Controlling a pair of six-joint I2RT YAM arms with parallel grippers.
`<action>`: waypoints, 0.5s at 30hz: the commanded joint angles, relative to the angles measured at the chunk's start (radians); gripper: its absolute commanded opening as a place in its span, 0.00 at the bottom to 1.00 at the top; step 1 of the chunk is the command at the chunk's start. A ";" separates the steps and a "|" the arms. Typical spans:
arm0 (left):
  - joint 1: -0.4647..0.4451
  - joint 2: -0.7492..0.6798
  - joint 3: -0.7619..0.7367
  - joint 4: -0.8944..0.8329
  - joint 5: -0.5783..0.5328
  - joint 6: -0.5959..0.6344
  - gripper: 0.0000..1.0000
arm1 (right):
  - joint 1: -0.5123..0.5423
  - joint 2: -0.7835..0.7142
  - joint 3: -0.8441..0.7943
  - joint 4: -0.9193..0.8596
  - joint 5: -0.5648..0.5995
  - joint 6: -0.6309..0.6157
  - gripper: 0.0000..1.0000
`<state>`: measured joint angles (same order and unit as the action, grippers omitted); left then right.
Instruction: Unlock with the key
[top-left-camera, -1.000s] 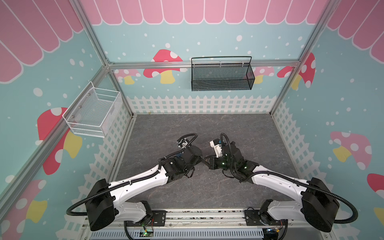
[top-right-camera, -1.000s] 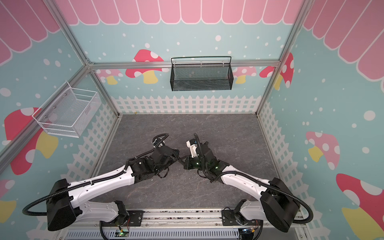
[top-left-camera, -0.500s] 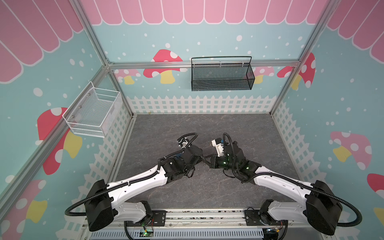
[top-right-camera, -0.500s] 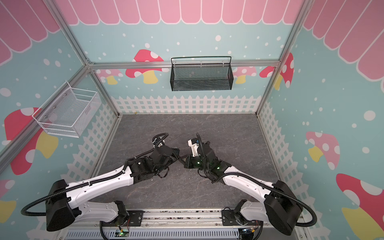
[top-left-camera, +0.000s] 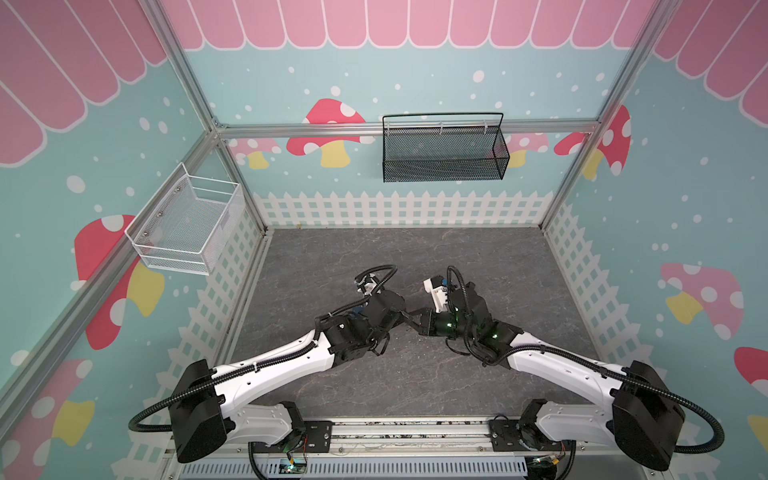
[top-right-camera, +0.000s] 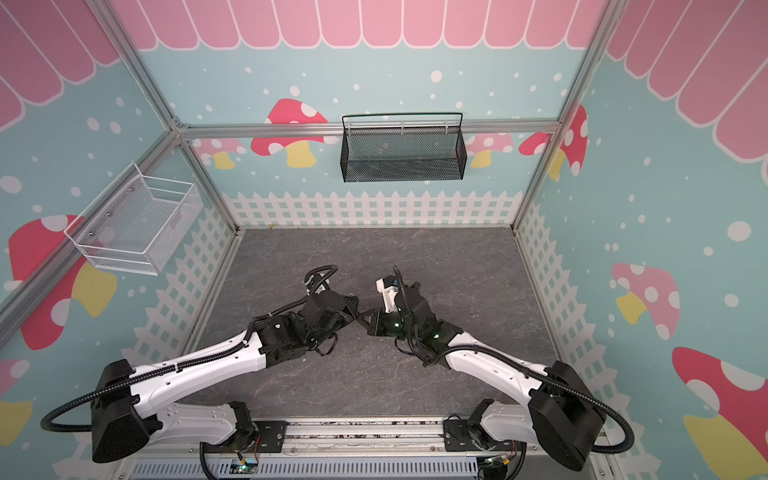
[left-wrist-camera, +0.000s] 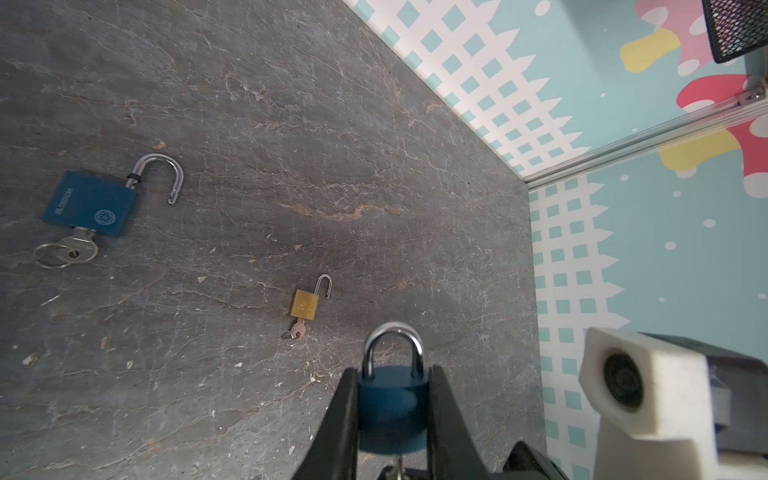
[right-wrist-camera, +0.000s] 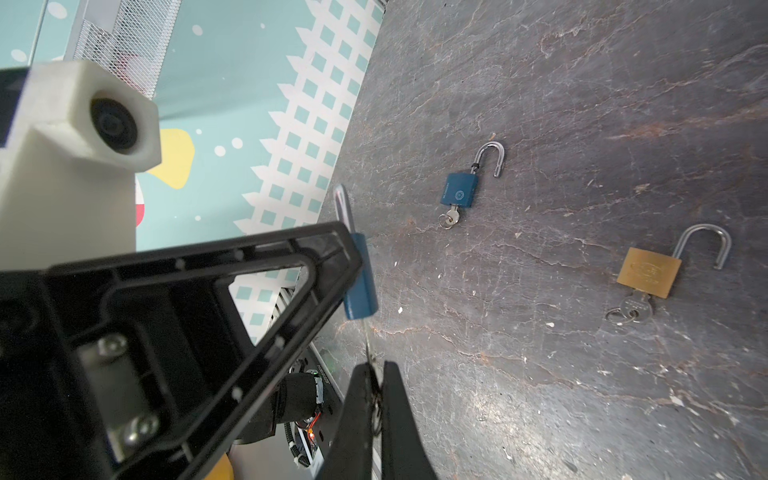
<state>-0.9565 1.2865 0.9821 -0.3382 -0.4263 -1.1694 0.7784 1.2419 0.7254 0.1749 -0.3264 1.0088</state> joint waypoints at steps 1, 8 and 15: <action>-0.038 0.012 0.023 -0.061 0.101 0.010 0.00 | -0.011 -0.015 0.070 0.059 0.103 -0.039 0.00; -0.044 0.009 0.031 -0.065 0.187 0.043 0.00 | -0.017 -0.016 0.088 0.064 0.108 -0.068 0.00; -0.042 -0.007 0.029 -0.181 0.061 0.069 0.00 | -0.037 -0.043 0.092 0.119 0.007 0.010 0.00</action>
<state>-0.9588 1.2865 1.0050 -0.3801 -0.4141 -1.1183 0.7650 1.2385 0.7498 0.1226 -0.3557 0.9791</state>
